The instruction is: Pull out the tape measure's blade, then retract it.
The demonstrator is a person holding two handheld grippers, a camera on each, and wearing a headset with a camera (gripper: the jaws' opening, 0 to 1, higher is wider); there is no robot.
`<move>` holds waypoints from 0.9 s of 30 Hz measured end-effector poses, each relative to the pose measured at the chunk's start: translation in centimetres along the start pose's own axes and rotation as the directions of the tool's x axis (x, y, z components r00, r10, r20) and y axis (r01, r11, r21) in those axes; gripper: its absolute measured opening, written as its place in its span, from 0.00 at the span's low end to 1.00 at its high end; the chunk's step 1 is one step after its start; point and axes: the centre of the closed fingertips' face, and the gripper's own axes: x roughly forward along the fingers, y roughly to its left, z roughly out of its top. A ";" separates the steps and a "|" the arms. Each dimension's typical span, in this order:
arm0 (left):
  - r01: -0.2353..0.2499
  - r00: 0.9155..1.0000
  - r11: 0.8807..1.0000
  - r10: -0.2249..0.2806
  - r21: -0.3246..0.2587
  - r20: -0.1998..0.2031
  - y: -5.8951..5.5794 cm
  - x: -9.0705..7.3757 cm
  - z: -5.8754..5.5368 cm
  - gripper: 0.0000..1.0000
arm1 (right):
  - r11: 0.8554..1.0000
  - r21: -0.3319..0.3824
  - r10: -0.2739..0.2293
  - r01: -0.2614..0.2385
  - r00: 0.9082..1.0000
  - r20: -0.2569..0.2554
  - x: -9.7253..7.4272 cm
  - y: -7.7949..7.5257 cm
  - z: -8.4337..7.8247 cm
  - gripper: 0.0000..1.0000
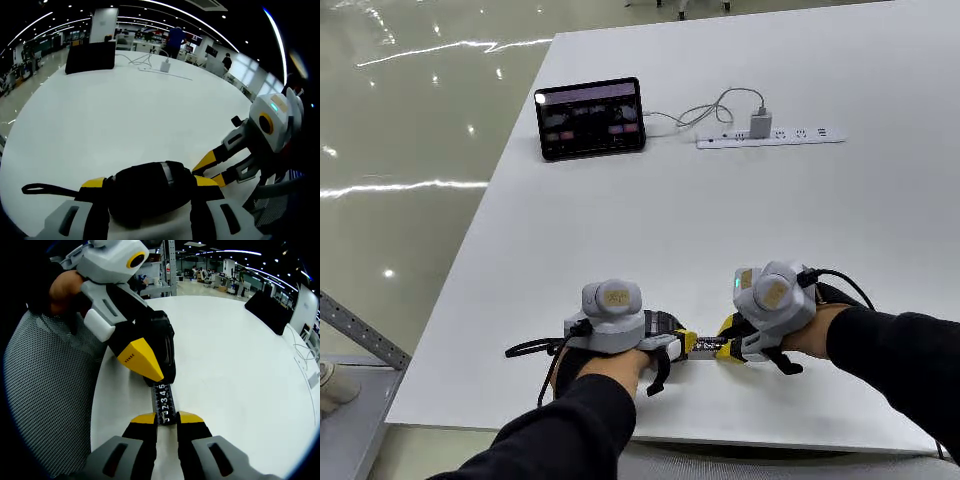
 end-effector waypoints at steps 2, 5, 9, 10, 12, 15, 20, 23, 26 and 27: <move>-0.001 1.000 1.000 0.001 0.002 -0.001 -0.1 -0.1 0.0 0.62 | 1.000 0.000 0.000 0.000 1.000 -0.001 0.1 0.0 0.1 0.10; 0.003 1.000 1.000 -0.003 0.000 0.004 0.0 0.0 0.0 0.62 | 1.000 0.003 -0.001 0.001 1.000 -0.001 0.1 0.0 0.1 0.10; 0.010 1.000 1.000 -0.010 0.004 0.001 -0.1 -0.1 0.0 0.62 | 1.000 -0.004 0.000 0.000 1.000 0.005 0.5 0.2 0.6 0.10; 0.009 1.000 1.000 -0.009 0.002 0.002 -0.1 -0.1 0.0 0.62 | 1.000 -0.003 0.001 -0.001 1.000 0.005 0.5 0.2 0.7 0.10; 0.008 1.000 1.000 -0.008 0.002 0.001 0.0 0.0 0.0 0.62 | 1.000 -0.001 0.001 -0.001 1.000 0.005 0.5 0.2 0.7 0.10; 0.008 1.000 1.000 -0.008 0.001 0.003 0.0 0.0 0.0 0.62 | 1.000 0.000 0.000 0.000 1.000 0.005 0.5 0.2 0.7 0.10; 0.007 1.000 1.000 -0.007 0.000 0.004 0.0 0.0 0.0 0.62 | 1.000 -0.004 -0.002 0.002 1.000 0.006 0.6 0.2 0.8 0.11; 0.007 1.000 1.000 -0.007 0.002 0.006 0.0 0.0 0.0 0.62 | 1.000 0.000 -0.002 0.002 1.000 0.007 0.7 0.2 0.9 0.11; 0.008 1.000 1.000 -0.008 0.000 0.007 0.0 0.0 0.1 0.62 | 1.000 -0.003 -0.003 0.003 1.000 0.008 0.7 0.2 1.0 0.11; 0.008 1.000 1.000 -0.008 0.000 0.007 0.0 0.0 0.1 0.62 | 1.000 -0.004 -0.004 0.004 1.000 0.010 0.8 0.2 1.0 0.11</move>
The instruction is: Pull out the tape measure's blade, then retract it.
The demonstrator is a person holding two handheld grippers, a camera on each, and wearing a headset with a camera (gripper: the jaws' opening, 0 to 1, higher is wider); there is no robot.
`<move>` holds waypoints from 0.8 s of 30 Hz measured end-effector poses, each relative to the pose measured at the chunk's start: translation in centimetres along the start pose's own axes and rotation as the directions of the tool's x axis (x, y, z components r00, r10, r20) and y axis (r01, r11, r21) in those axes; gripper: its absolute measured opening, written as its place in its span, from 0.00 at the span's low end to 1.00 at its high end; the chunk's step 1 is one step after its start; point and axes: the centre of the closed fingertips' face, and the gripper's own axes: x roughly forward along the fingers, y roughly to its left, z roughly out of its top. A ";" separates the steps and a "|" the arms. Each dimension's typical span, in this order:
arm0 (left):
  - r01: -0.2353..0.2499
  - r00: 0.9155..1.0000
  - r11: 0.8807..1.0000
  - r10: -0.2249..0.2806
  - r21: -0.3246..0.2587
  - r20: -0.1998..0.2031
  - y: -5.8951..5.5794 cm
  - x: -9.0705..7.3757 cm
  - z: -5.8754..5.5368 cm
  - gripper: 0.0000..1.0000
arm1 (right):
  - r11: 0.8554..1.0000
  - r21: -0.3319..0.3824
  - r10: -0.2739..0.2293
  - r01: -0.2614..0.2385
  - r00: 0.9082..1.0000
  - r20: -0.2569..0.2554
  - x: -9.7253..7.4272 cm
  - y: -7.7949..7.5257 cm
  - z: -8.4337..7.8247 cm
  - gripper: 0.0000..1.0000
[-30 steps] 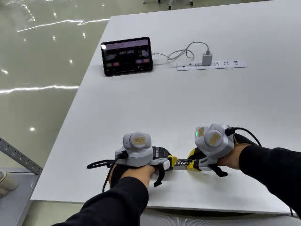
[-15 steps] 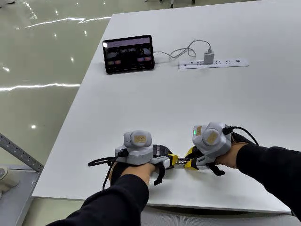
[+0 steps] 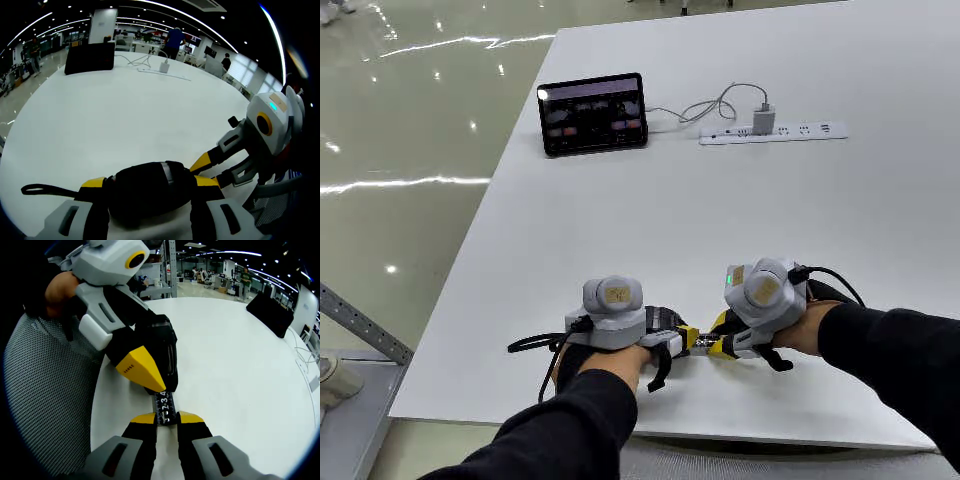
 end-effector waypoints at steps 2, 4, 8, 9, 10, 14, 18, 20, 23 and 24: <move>-0.001 1.000 1.000 0.001 -0.001 0.001 0.0 0.0 0.0 0.62 | 1.000 -0.001 -0.001 0.001 1.000 0.000 0.1 0.0 0.1 0.11; 0.001 1.000 1.000 0.000 -0.004 0.002 0.0 0.0 0.0 0.62 | 1.000 -0.003 0.000 0.000 1.000 0.006 0.1 -0.1 0.2 0.11; 0.002 1.000 1.000 -0.002 -0.004 0.001 0.0 -0.1 0.0 0.62 | 1.000 -0.011 0.002 -0.002 1.000 0.015 0.5 0.0 0.6 0.11; 0.003 1.000 1.000 -0.003 -0.003 0.002 0.0 -0.1 0.0 0.62 | 1.000 -0.011 0.003 -0.002 1.000 0.016 0.5 0.0 0.7 0.11; 0.002 1.000 1.000 -0.002 -0.002 0.002 0.0 -0.1 0.0 0.62 | 1.000 -0.010 0.003 -0.003 1.000 0.015 0.6 0.0 0.7 0.11; 0.002 1.000 1.000 -0.002 -0.004 0.003 0.0 0.0 0.0 0.62 | 1.000 -0.011 0.006 -0.006 1.000 0.020 0.6 0.0 0.9 0.11; 0.002 1.000 1.000 -0.002 -0.004 0.003 0.0 0.0 0.0 0.62 | 1.000 -0.011 0.008 -0.008 1.000 0.021 0.6 0.0 0.9 0.11; 0.001 1.000 1.000 -0.001 -0.003 0.004 0.0 -0.1 0.0 0.62 | 1.000 -0.012 0.008 -0.008 1.000 0.022 0.7 0.0 1.0 0.11; 0.002 1.000 1.000 -0.002 -0.005 0.004 0.0 -0.1 0.0 0.62 | 1.000 -0.006 0.009 -0.009 1.000 0.028 0.7 0.0 1.1 0.11; 0.002 1.000 1.000 -0.002 -0.005 0.004 0.0 0.0 0.0 0.62 | 1.000 -0.005 0.010 -0.010 1.000 0.028 0.7 0.0 1.1 0.11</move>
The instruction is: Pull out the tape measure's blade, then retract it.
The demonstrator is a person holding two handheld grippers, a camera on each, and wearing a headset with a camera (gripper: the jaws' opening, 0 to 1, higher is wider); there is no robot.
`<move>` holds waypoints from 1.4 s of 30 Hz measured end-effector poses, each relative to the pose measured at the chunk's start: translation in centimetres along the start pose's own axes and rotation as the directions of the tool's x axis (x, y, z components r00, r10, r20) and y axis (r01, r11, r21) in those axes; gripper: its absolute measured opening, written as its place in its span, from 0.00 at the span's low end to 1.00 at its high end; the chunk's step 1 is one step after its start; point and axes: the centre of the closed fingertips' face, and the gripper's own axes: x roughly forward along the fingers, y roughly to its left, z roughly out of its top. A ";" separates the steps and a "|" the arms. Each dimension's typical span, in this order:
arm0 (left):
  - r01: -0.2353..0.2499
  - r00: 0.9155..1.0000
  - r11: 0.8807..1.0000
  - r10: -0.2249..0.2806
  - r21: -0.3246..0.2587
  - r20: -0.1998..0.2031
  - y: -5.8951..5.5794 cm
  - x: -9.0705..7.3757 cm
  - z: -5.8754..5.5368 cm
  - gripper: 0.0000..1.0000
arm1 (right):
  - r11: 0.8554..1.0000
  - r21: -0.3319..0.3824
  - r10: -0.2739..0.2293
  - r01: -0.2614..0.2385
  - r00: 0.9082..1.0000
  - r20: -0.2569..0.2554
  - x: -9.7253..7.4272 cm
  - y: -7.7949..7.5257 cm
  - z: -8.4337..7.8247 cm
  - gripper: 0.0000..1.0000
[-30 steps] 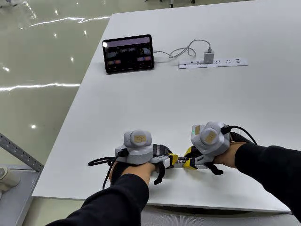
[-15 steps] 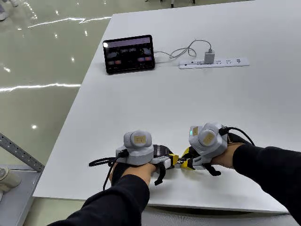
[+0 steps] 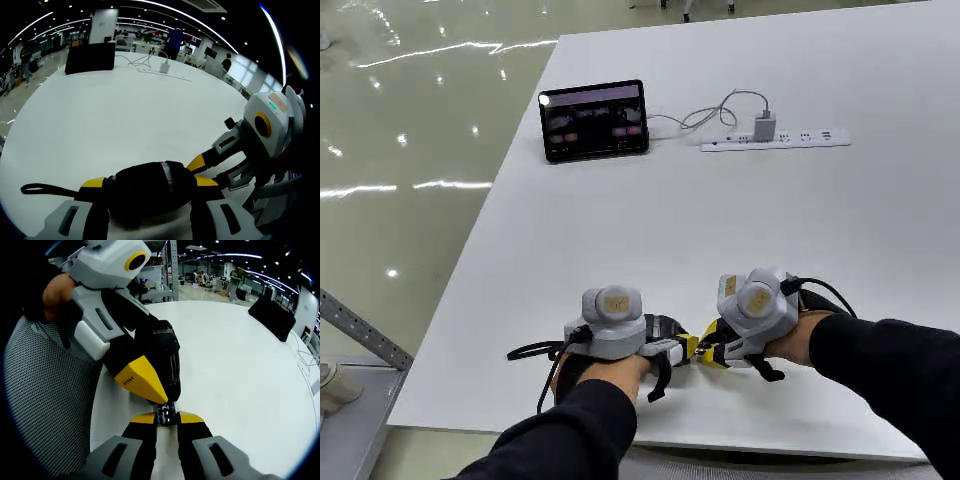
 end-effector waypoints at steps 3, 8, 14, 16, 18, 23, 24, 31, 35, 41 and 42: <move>0.001 1.000 1.000 -0.001 -0.001 -0.001 0.0 0.0 0.0 0.62 | 1.000 -0.004 -0.001 0.001 1.000 0.001 0.1 0.0 0.1 0.11; 0.008 1.000 1.000 -0.008 -0.002 -0.003 0.0 0.0 0.0 0.62 | 1.000 -0.006 -0.006 0.006 1.000 0.009 0.4 0.2 0.5 0.11; 0.008 1.000 1.000 -0.008 0.000 -0.001 0.0 0.0 0.0 0.62 | 1.000 -0.011 0.000 0.000 1.000 0.012 0.5 0.2 0.5 0.11; 0.007 1.000 1.000 -0.007 0.000 0.000 0.0 0.0 0.0 0.62 | 1.000 -0.019 -0.002 0.003 1.000 0.013 0.5 0.3 0.6 0.11; 0.006 1.000 1.000 -0.006 0.000 -0.001 0.0 0.0 0.0 0.62 | 1.000 -0.029 -0.012 0.013 1.000 0.012 0.4 0.3 0.6 0.11; 0.006 1.000 1.000 -0.006 0.002 -0.001 0.0 0.0 -0.1 0.62 | 0.998 -0.058 -0.017 0.018 1.000 0.011 0.3 0.3 0.5 0.12; 0.006 1.000 1.000 -0.006 0.001 -0.001 0.0 0.0 -0.1 0.62 | 0.998 -0.059 -0.017 0.018 1.000 0.013 0.3 0.3 0.5 0.11; 0.007 1.000 1.000 -0.007 -0.001 -0.001 -0.1 -0.1 -0.1 0.62 | 0.998 -0.050 -0.024 0.025 1.000 0.018 0.2 0.2 0.4 0.12; 0.008 1.000 1.000 -0.008 -0.005 0.000 0.0 -0.1 -0.1 0.62 | 0.999 -0.049 -0.020 0.021 1.000 0.019 0.3 0.1 0.5 0.11; 0.009 1.000 1.000 -0.009 -0.010 -0.002 0.0 0.0 -0.1 0.62 | 0.999 -0.037 -0.015 0.016 1.000 0.027 0.6 0.1 0.8 0.10; 0.010 1.000 1.000 -0.010 -0.010 -0.002 0.0 0.0 -0.1 0.62 | 0.999 -0.036 -0.013 0.013 1.000 0.025 0.7 0.1 0.9 0.10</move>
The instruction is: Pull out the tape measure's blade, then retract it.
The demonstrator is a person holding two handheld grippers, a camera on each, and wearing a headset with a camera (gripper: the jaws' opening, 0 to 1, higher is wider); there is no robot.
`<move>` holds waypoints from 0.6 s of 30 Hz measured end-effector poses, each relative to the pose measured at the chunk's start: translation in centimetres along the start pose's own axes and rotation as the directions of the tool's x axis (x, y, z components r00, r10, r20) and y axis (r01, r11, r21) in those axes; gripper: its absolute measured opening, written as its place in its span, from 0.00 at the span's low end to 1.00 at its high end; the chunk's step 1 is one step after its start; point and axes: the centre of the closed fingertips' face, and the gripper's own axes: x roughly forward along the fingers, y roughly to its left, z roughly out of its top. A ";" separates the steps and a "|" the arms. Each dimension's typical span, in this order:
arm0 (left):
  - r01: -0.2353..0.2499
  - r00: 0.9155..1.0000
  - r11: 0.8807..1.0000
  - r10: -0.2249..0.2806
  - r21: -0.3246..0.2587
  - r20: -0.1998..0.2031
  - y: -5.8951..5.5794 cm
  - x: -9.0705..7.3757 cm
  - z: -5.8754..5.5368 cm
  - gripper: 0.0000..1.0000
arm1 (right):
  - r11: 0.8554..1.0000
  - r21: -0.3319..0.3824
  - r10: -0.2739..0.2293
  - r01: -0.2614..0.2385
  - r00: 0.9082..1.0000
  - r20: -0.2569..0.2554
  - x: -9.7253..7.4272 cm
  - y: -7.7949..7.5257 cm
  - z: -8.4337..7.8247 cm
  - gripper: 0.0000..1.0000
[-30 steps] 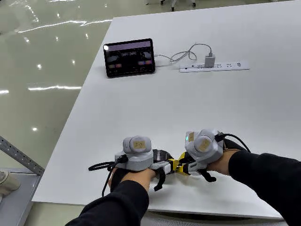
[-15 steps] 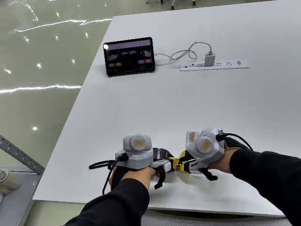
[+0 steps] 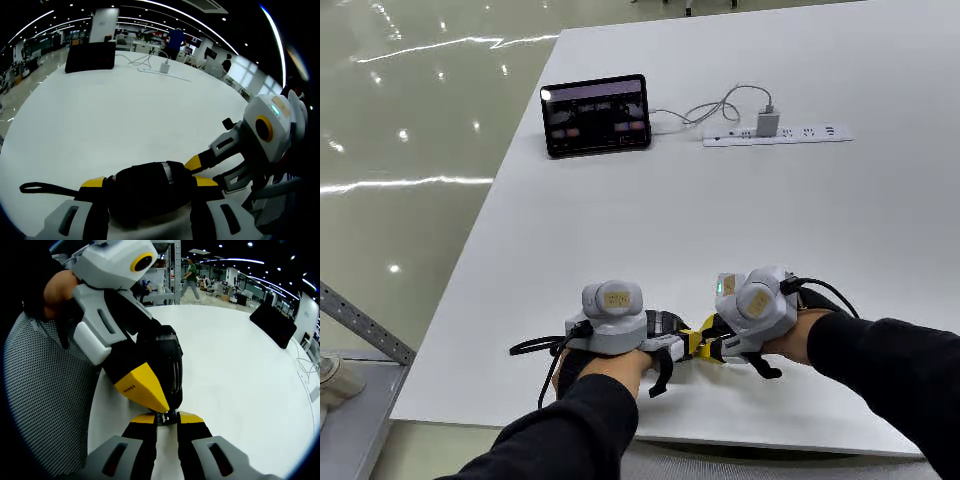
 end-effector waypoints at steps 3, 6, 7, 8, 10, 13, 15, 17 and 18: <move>0.002 1.000 1.000 -0.002 0.001 0.000 0.0 0.0 0.0 0.62 | 1.000 -0.005 0.004 -0.004 1.000 -0.005 0.0 0.0 0.0 0.10; 0.003 1.000 1.000 -0.003 0.001 0.000 0.0 0.1 0.0 0.62 | 1.000 -0.003 0.007 -0.007 1.000 -0.007 0.0 0.0 0.0 0.10; 0.003 1.000 1.000 -0.003 0.002 -0.001 0.0 0.1 0.0 0.62 | 1.000 -0.005 0.009 -0.009 1.000 -0.010 0.1 0.0 0.0 0.10; 0.004 1.000 1.000 -0.004 0.003 -0.001 0.0 0.1 0.0 0.62 | 1.000 -0.008 0.011 -0.011 1.000 -0.015 0.1 0.0 0.0 0.10; 0.004 1.000 1.000 -0.004 0.004 -0.001 0.0 0.0 0.0 0.62 | 1.000 -0.011 0.014 -0.014 1.000 -0.020 0.1 0.0 0.0 0.11; 0.003 1.000 1.000 -0.003 0.004 0.001 0.0 0.0 0.0 0.62 | 0.999 -0.034 0.010 -0.010 1.000 -0.019 0.0 0.1 -0.1 0.12; 0.004 1.000 1.000 -0.004 0.004 0.001 0.0 0.0 0.0 0.62 | 0.999 -0.033 0.006 -0.006 1.000 -0.014 0.0 0.1 0.0 0.12; 0.004 1.000 1.000 -0.004 0.003 0.001 0.0 0.0 0.0 0.62 | 0.999 -0.037 0.002 -0.003 1.000 -0.014 0.0 0.1 0.0 0.12; 0.004 1.000 1.000 -0.004 0.003 0.001 0.0 0.0 0.0 0.62 | 0.999 -0.045 0.001 -0.002 1.000 -0.015 0.0 0.1 0.0 0.12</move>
